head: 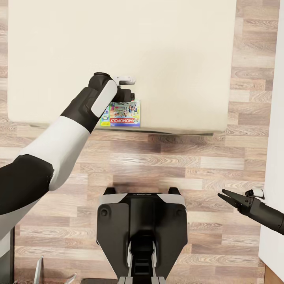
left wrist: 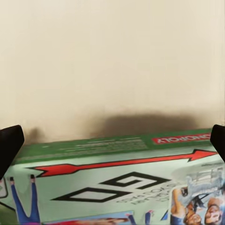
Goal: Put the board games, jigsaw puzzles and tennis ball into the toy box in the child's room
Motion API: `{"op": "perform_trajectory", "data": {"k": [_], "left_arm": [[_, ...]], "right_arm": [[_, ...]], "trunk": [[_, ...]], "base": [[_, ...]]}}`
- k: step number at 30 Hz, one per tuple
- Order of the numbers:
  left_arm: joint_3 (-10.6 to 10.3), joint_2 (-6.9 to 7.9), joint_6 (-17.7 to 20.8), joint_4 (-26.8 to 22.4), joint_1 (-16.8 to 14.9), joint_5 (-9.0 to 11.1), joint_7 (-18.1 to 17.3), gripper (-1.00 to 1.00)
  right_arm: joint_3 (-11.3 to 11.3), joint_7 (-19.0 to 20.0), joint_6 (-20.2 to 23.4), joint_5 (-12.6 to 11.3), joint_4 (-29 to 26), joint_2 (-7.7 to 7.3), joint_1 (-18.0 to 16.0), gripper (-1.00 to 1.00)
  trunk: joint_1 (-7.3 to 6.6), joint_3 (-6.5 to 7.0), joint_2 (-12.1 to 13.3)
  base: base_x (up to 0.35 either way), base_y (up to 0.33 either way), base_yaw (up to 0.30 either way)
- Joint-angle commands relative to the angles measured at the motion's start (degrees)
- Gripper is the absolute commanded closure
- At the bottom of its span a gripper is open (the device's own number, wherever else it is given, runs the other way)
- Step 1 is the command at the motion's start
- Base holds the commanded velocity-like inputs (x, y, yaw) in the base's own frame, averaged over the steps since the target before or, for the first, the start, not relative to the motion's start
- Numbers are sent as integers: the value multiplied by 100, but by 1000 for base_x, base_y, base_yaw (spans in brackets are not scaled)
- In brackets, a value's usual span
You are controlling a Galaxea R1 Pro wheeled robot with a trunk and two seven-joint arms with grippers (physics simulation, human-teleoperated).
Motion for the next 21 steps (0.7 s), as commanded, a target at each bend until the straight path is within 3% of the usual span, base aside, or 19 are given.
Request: {"op": "perform_trajectory", "data": {"k": [1, 21], "left_arm": [[-17, 3, 7, -3, -3, 61, 55, -100], [-19, 3, 7, -3, -3, 56, 55, -100]], "right_arm": [[-5, 29, 20, 20, 0, -1, -3, -100], [-6, 38, 20, 20, 0, -1, 1, -100]], "trunk": [[2, -6, -9], [2, -6, -9]], "base": [[-183, 0, 0], [-46, 0, 0]]}}
